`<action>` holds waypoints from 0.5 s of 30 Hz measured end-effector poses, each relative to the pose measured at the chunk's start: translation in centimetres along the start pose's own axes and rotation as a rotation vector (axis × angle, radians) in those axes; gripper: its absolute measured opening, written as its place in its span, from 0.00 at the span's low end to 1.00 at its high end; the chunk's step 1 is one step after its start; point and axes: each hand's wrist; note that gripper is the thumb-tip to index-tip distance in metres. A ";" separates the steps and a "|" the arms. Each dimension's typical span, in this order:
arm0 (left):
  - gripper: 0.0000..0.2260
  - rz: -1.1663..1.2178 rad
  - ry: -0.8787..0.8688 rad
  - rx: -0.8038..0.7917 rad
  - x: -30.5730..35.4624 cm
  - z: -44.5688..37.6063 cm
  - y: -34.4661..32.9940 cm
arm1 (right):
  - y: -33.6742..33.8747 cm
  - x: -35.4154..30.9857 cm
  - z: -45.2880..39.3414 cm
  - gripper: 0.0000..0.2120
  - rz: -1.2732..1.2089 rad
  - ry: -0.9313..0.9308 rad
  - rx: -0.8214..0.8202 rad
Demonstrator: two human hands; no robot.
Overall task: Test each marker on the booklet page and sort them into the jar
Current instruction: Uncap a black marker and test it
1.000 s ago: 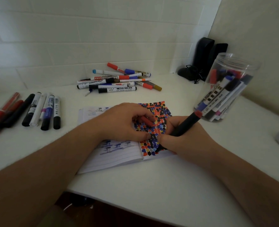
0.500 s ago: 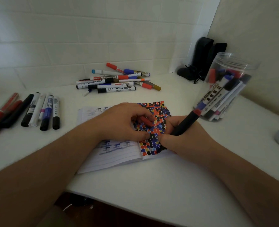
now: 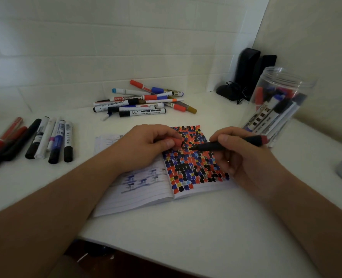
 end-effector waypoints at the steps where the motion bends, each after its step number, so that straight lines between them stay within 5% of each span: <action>1: 0.11 -0.008 -0.003 0.005 0.1 0.0 0.0 | 0.1 0.2 -0.1 0.06 -0.025 -0.017 -0.009; 9: 0.11 -0.035 0.003 0.003 0.5 0.2 0.1 | -0.2 0.3 -0.4 0.23 -0.077 -0.119 -0.064; 15: 0.10 -0.035 0.003 0.002 0.6 0.2 0.2 | -0.5 0.4 -0.4 0.22 0.006 -0.122 -0.084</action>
Point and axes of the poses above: each hand's wrist, its own z-axis away from the middle knuckle, its own y-axis out of the back of the hand, x = y × z, and after that the axes turned 7 degrees about x, right-handed
